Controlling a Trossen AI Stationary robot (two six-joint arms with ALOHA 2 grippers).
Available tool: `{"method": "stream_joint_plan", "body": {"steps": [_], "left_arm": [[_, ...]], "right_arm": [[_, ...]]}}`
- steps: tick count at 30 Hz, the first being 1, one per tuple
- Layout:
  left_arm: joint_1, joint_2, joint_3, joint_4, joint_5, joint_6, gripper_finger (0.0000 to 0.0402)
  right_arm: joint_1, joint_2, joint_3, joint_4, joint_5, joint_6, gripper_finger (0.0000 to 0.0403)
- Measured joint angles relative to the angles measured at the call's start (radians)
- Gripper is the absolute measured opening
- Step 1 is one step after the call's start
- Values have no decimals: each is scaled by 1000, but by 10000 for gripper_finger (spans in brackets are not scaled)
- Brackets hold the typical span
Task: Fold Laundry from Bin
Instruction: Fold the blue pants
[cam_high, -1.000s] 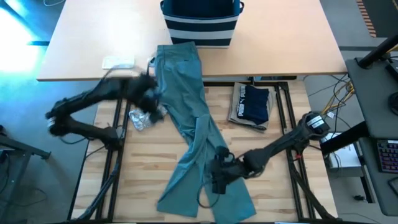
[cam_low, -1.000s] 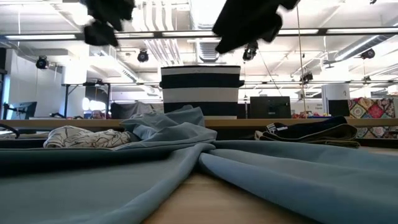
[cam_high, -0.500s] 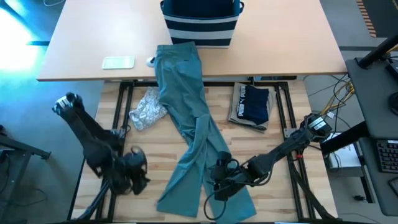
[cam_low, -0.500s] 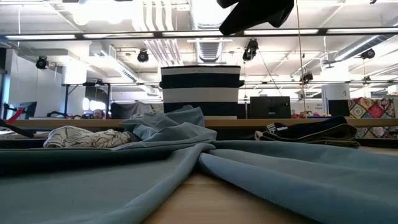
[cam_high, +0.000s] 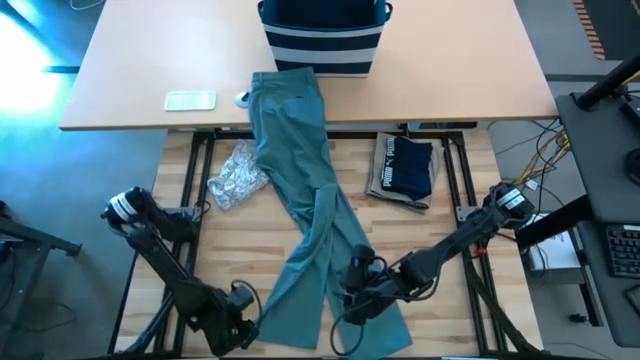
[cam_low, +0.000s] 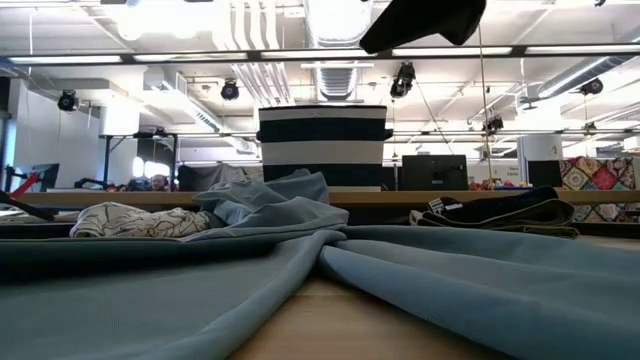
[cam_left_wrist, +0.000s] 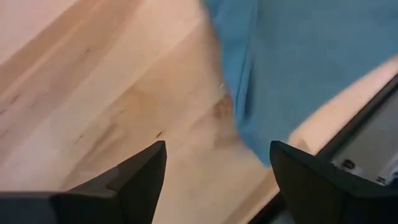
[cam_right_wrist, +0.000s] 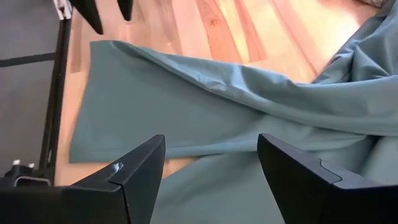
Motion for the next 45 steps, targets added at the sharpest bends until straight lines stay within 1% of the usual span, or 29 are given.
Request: {"method": "stream_joint_plan", "body": {"steps": [5,9,11,12,14,17,18,19,22,25,29,31,33,36,40,42,43,45], "left_arm": [[10,40,0,101,2,3,259],[12,83,0,106,10,-22,242],[12,93,0,119,9,-2,225],[13,96,0,124,10,20,210],[16,101,0,178,-5,54,164],[29,89,-4,191,-40,119,59],[36,85,-2,231,-45,143,31],[42,78,0,254,-47,166,17],[77,44,-2,297,-48,242,12],[122,-19,-2,340,-61,319,3],[213,-111,38,386,-76,481,1],[271,-137,77,387,-66,578,1],[337,-140,128,372,-25,670,1],[436,-83,220,356,70,788,1],[513,83,410,344,218,929,0],[531,175,527,304,272,992,0],[536,216,584,263,281,1022,0],[550,299,699,192,293,1069,0]], "right_arm": [[15,0,0,0,0,45,254],[16,0,0,1,0,62,254],[16,0,0,1,0,63,254],[16,0,0,2,-1,60,254],[16,0,0,6,-16,38,254],[18,0,0,29,-27,-12,254],[19,-1,0,32,-27,-19,254],[19,-2,0,31,-26,-22,254],[19,-4,0,41,-19,-27,254],[21,-10,1,49,-19,-23,254],[37,-19,43,25,-18,-24,254],[47,-23,96,-44,-18,-26,254],[60,-24,172,-138,-18,-26,254],[79,-26,295,-322,-18,-13,254],[102,-28,434,-550,-17,50,254],[117,-28,477,-639,-28,127,254],[126,-28,492,-679,-47,178,254],[150,-28,508,-743,-96,329,254]]}}
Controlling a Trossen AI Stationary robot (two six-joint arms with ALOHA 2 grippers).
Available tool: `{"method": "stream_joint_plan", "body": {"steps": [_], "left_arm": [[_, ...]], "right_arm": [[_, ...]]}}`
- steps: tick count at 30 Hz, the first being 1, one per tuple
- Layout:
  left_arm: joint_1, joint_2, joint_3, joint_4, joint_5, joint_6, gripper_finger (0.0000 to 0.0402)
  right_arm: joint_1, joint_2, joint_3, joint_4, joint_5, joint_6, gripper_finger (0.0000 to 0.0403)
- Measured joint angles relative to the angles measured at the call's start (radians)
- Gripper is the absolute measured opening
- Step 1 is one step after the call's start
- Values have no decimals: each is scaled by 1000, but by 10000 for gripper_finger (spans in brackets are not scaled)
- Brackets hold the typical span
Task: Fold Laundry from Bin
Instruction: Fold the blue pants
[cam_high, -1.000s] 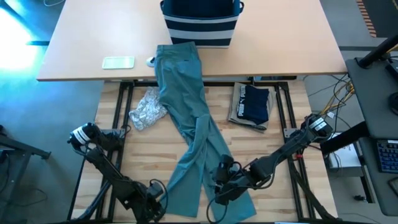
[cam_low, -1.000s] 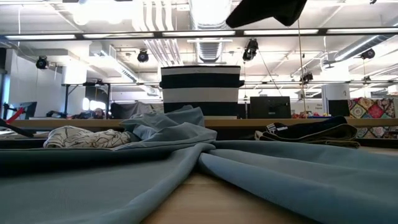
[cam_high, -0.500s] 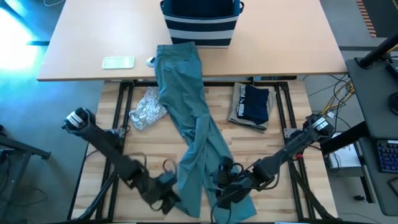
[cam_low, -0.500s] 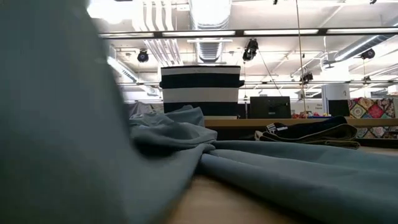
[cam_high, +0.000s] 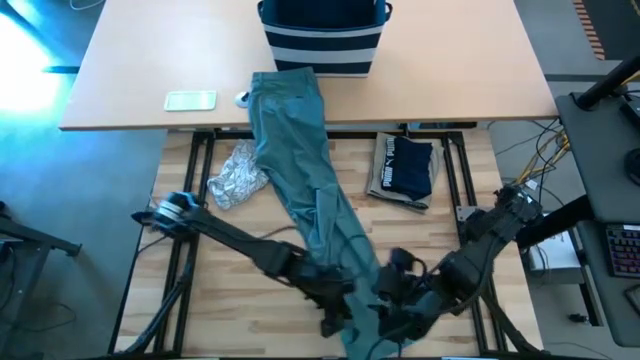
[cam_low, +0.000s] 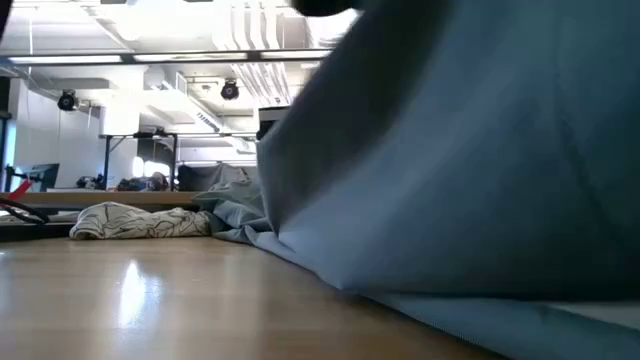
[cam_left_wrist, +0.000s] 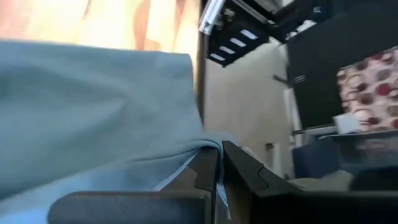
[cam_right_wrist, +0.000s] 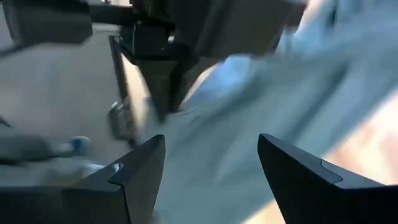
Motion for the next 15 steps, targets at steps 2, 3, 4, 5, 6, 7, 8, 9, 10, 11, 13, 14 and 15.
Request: {"method": "stream_joint_plan", "body": {"steps": [2,3,4,5,6,7,8,9,10,11,13,14,15], "left_arm": [[15,72,103,-74,2,26,0],[21,102,148,-108,5,32,0],[26,129,190,-136,9,34,0],[32,153,225,-161,17,34,0],[36,173,255,-183,24,34,0],[39,189,277,-196,29,32,0],[44,202,294,-208,36,27,0],[48,212,308,-214,47,11,0],[53,221,317,-212,63,-3,0],[57,225,321,-209,74,-12,0],[64,234,326,-196,97,-20,0],[65,235,326,-179,109,-12,0],[66,235,321,-162,112,3,0]], "right_arm": [[34,0,-13,-30,-19,230,254],[56,0,-30,-22,-23,342,254],[78,1,-45,-1,-25,419,254],[106,3,-63,32,-21,469,254],[134,12,-83,75,2,505,254],[156,21,-102,114,35,547,254],[178,33,-118,138,71,588,254],[199,51,-132,148,109,627,254],[211,71,-139,146,136,658,254],[216,97,-142,145,155,675,254],[214,143,-144,133,184,686,254],[213,167,-145,131,201,686,254],[211,188,-143,132,216,685,255]]}}
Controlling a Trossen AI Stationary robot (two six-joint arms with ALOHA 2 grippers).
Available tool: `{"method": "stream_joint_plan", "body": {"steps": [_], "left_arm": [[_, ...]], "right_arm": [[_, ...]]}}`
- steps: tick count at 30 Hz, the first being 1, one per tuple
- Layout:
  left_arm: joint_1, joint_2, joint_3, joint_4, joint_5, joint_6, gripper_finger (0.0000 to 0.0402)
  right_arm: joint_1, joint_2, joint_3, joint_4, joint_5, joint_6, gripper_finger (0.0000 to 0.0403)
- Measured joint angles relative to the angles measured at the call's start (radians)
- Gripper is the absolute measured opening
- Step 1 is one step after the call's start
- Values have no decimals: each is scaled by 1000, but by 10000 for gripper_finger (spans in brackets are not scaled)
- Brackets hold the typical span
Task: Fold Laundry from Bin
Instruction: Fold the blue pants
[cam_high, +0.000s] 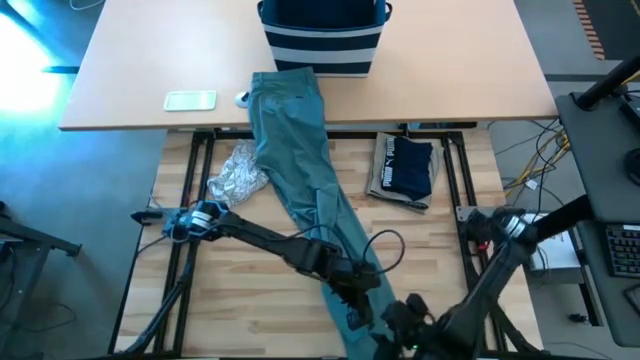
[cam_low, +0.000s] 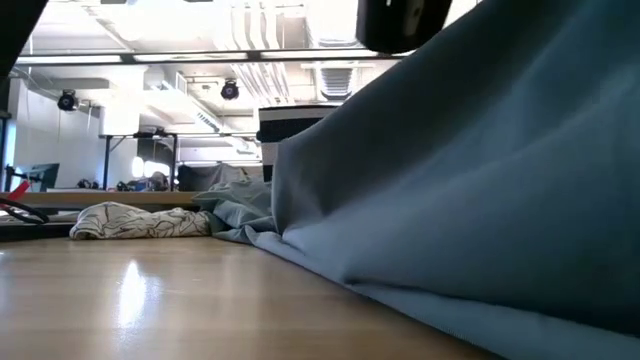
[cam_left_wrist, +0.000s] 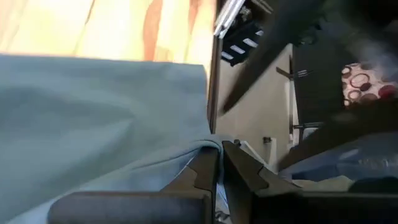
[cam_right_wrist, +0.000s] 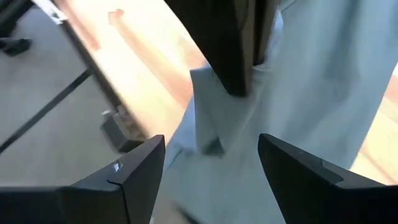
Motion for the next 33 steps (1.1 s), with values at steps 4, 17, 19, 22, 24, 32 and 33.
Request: {"method": "stream_joint_plan", "body": {"steps": [4,17,19,22,24,32,33], "left_arm": [[-14,0,-16,35,24,45,0],[-38,-5,-42,176,57,87,0],[-38,-9,-42,183,69,90,1],[-36,-13,-42,163,77,107,16],[-35,-20,-42,109,94,133,36],[-7,-159,-60,-224,-88,307,142],[-2,-188,-71,-265,-123,324,153]], "right_arm": [[0,55,9,0,80,14,264],[-7,93,12,78,153,-51,202],[-10,93,12,86,140,-53,164],[-12,91,12,93,139,-51,85],[-12,89,19,86,125,-51,31],[7,85,145,88,93,141,9],[9,85,166,88,109,172,9]]}}
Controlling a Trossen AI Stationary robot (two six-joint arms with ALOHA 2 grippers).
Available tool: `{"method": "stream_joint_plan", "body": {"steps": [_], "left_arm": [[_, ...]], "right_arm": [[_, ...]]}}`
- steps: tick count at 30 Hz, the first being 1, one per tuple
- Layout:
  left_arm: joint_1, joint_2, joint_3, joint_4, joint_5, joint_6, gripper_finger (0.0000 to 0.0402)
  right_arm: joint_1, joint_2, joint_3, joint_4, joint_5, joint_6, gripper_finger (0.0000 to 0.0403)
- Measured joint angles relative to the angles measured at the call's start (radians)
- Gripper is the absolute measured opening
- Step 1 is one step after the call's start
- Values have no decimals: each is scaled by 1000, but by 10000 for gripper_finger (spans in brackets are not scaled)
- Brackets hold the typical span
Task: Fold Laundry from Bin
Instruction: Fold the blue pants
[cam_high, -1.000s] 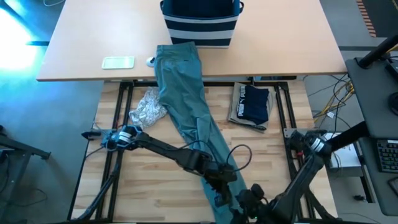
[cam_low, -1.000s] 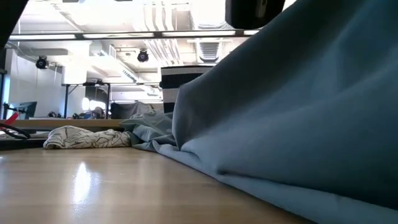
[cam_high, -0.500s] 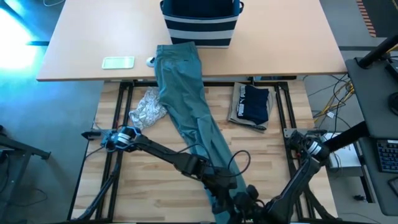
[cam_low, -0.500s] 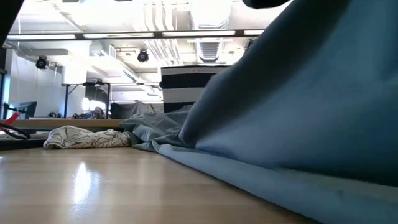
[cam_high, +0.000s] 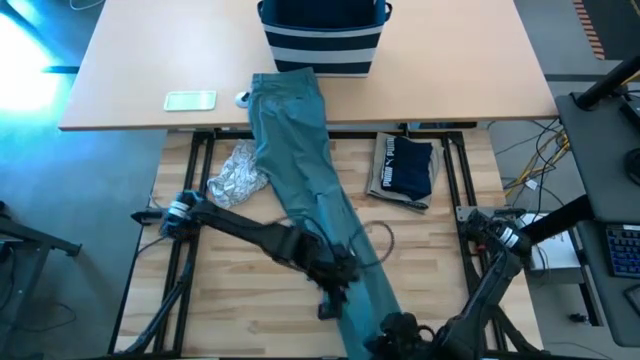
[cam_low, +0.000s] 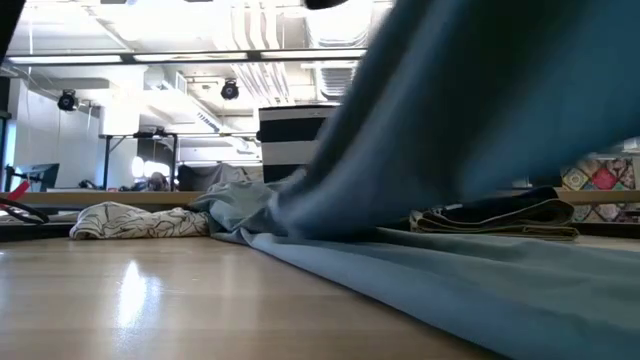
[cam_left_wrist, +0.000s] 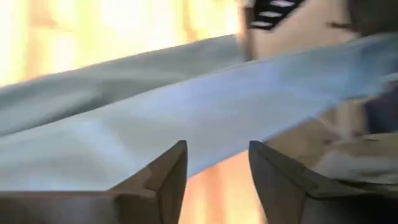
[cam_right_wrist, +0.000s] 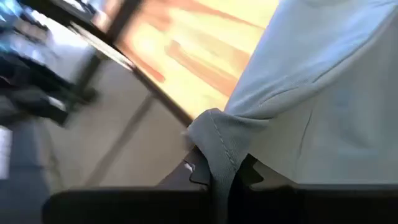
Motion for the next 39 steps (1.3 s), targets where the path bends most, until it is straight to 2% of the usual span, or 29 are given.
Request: {"method": "stream_joint_plan", "body": {"steps": [4,8,11,13,18,21,24,26,29,31,33,35,37,39], "left_arm": [[22,-150,-124,-82,-99,25,187],[40,-366,-369,-48,-132,-1,199],[41,-501,-558,52,-143,-43,199],[40,-561,-660,121,-142,-70,198],[40,-611,-817,261,-140,-84,196],[39,-610,-847,290,-133,-75,196],[39,-610,-856,297,-135,-58,196],[40,-613,-857,299,-141,-48,196],[49,-626,-855,302,-143,-29,196],[55,-626,-858,301,-143,-24,196],[62,-621,-864,299,-143,-22,196],[65,-613,-866,304,-143,-11,196],[65,-603,-868,306,-142,-3,196],[65,-595,-868,328,-131,3,196]], "right_arm": [[3,-2,71,1,116,116,9],[3,-2,120,1,229,200,9],[3,-4,119,0,227,222,9],[3,-4,80,-9,139,270,9],[-7,23,-77,-15,-270,378,9],[-18,23,-103,27,-301,377,9],[-41,-3,-77,69,-239,358,9],[-55,-11,-20,135,-131,281,9],[-61,-22,67,219,51,82,9],[-57,-21,76,171,68,79,9],[-44,-1,51,46,-15,223,9],[-34,35,-1,-43,-157,348,9],[-32,72,-55,-53,-300,365,9],[-34,74,-89,-32,-378,371,9]]}}
